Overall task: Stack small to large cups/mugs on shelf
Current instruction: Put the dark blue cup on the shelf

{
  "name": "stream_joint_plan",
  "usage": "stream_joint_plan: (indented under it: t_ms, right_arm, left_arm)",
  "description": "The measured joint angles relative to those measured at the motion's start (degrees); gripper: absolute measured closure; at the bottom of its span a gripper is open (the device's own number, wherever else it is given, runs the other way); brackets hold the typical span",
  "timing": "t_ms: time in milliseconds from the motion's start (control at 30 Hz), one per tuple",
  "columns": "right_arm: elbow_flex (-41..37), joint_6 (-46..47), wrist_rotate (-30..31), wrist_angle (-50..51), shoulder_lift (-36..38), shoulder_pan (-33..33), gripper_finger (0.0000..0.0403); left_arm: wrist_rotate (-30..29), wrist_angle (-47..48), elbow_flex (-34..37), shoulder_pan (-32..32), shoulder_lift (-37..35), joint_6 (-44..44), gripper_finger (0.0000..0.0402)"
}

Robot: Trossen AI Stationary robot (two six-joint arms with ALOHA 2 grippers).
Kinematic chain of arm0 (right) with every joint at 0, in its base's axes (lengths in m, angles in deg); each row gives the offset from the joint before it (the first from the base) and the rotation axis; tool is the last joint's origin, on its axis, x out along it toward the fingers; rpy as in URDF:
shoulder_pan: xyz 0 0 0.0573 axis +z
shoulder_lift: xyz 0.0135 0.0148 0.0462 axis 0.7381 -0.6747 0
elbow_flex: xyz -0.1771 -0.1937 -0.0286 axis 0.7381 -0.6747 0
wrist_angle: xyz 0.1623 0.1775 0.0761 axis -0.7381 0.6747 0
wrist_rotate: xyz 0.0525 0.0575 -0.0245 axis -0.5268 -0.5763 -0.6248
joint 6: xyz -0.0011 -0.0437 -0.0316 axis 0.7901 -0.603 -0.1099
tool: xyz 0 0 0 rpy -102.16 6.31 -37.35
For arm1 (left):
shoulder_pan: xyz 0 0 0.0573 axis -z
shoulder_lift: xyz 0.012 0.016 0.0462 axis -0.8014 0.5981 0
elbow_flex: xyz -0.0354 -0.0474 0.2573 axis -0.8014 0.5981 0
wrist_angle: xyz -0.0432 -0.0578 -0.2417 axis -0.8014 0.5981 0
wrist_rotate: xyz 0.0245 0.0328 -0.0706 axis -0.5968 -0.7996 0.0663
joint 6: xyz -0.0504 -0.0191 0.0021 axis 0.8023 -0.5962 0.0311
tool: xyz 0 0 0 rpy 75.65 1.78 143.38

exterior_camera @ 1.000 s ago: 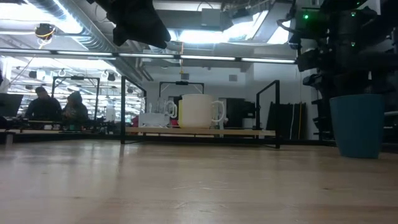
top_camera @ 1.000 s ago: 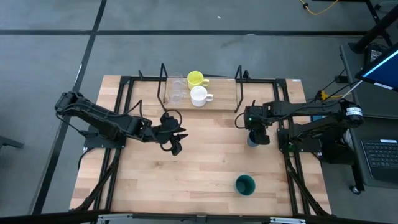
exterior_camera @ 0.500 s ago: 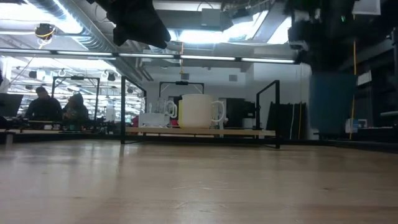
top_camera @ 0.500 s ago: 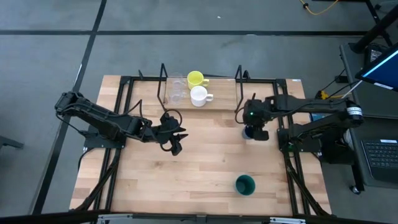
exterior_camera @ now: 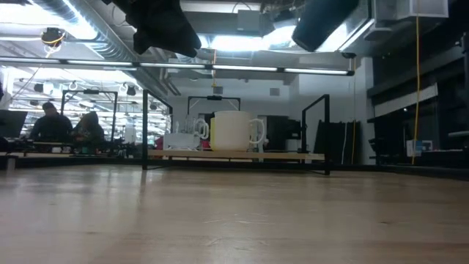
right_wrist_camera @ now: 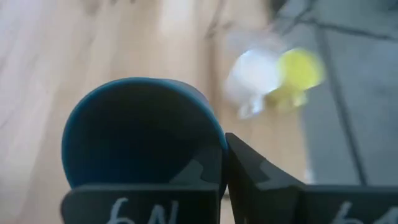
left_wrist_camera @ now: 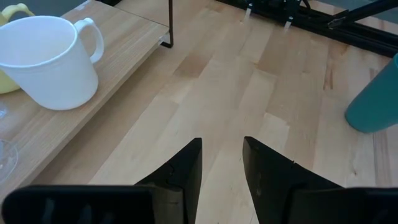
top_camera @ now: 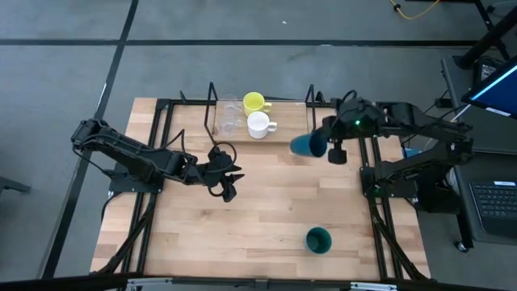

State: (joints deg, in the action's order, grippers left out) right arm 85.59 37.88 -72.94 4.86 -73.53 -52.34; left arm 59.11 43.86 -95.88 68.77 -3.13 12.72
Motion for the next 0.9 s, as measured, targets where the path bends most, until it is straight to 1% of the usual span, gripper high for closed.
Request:
stream_joint_plan:
  t_ms: [33,133,233,333,567,700,900]
  right_arm:
    - [0.78,-0.08,0.44,-0.19,0.01,-0.03,0.0395]
    - [1.57,-2.01,-2.11,2.8,-0.02,-0.09,0.0395]
    - [1.57,-0.88,-0.38,1.97,-0.18,-0.07,0.0395]
    - [1.59,-1.3,-0.63,2.08,-1.18,-0.93,0.0395]
    - [1.59,-3.57,-1.7,2.04,-8.11,-4.22,0.0395]
    - [1.57,-6.4,-3.5,2.04,-12.2,-6.28,0.0395]
    - [1.8,-11.39,-3.47,0.94,-18.45,-13.19,0.0395]
  left_arm:
    - [0.0,0.0,-0.02,0.02,0.0,0.0,0.0292]
    - [0.0,-0.01,-0.02,0.0,0.0,0.0,0.0292]
    - [0.0,-0.02,-0.02,0.0,0.0,0.0,0.0292]
    - [0.0,-0.02,-0.02,0.01,0.0,0.04,0.0292]
    - [0.0,-0.02,-0.02,0.02,0.0,0.02,0.0292]
    - [0.01,0.0,-0.02,0.02,0.0,0.02,0.0292]
    - [0.01,0.0,-0.02,0.02,0.0,0.02,0.0292]
